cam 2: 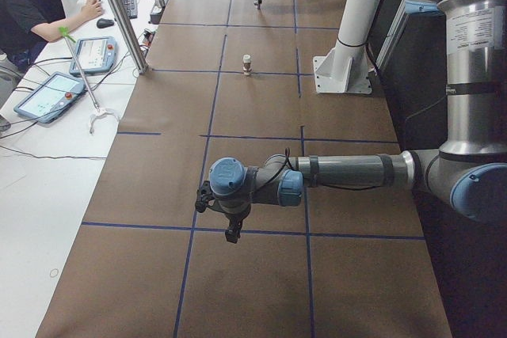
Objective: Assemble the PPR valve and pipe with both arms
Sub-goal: 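Carry the chrome valve with the right gripper above the white fitting, then lower the valve onto the fitting and twist it with the right gripper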
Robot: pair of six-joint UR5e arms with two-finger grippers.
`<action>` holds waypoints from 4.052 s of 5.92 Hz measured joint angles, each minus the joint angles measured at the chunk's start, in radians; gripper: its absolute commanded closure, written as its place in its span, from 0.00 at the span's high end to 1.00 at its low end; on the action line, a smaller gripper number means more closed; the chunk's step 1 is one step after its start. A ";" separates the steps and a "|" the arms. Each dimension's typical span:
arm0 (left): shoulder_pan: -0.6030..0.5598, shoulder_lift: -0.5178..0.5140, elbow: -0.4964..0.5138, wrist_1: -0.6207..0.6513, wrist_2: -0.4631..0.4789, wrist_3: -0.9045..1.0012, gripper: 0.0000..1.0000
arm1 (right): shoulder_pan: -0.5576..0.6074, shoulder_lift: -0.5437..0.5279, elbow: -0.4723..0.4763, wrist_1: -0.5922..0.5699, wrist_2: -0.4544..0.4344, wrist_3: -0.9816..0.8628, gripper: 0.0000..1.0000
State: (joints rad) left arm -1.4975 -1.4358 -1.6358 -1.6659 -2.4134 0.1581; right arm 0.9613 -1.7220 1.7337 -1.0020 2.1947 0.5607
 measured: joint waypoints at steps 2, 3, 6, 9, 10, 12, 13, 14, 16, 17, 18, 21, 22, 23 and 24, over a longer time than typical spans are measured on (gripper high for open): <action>-0.001 0.002 -0.007 0.001 0.002 -0.004 1.00 | -0.002 0.036 0.074 -0.052 0.004 0.068 0.01; -0.001 0.005 -0.011 0.002 0.005 -0.024 1.00 | -0.007 0.102 0.123 -0.154 0.004 0.119 0.02; -0.001 0.011 -0.017 0.008 0.055 -0.105 1.00 | -0.119 0.448 0.244 -0.596 -0.025 0.358 0.02; -0.001 0.012 -0.058 0.015 0.077 -0.123 1.00 | -0.314 0.734 0.246 -0.765 -0.165 0.643 0.00; -0.001 0.013 -0.060 0.014 0.077 -0.124 1.00 | -0.373 0.787 0.233 -0.773 -0.221 0.686 0.00; -0.001 0.016 -0.060 0.013 0.076 -0.124 1.00 | -0.415 0.908 0.123 -0.777 -0.258 0.667 0.00; -0.001 0.017 -0.060 0.012 0.076 -0.125 1.00 | -0.417 0.958 0.061 -0.778 -0.267 0.604 0.00; -0.001 0.017 -0.060 0.012 0.075 -0.127 1.00 | -0.416 0.989 0.019 -0.790 -0.277 0.514 0.00; -0.001 0.018 -0.060 0.012 0.074 -0.127 1.00 | -0.411 1.034 -0.023 -0.860 -0.280 0.354 0.00; -0.001 0.018 -0.059 0.012 0.074 -0.127 1.00 | -0.410 1.061 -0.054 -0.877 -0.278 0.328 0.00; -0.001 0.018 -0.058 0.012 0.073 -0.127 1.00 | -0.409 1.087 -0.088 -0.882 -0.276 0.320 0.00; -0.001 0.018 -0.056 0.012 0.072 -0.127 1.00 | -0.404 1.106 -0.134 -0.876 -0.281 0.303 0.00; -0.001 0.018 -0.055 0.011 0.072 -0.127 1.00 | -0.401 1.107 -0.149 -0.857 -0.281 0.287 0.00; -0.001 0.018 -0.055 0.011 0.071 -0.127 1.00 | -0.399 1.107 -0.169 -0.830 -0.279 0.282 0.00; -0.001 0.018 -0.055 0.011 0.071 -0.127 1.00 | -0.399 1.107 -0.180 -0.818 -0.278 0.281 0.00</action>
State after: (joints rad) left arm -1.4987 -1.4174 -1.6908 -1.6551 -2.3423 0.0307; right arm 0.5626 -0.6152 1.5541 -1.8202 1.9167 0.8412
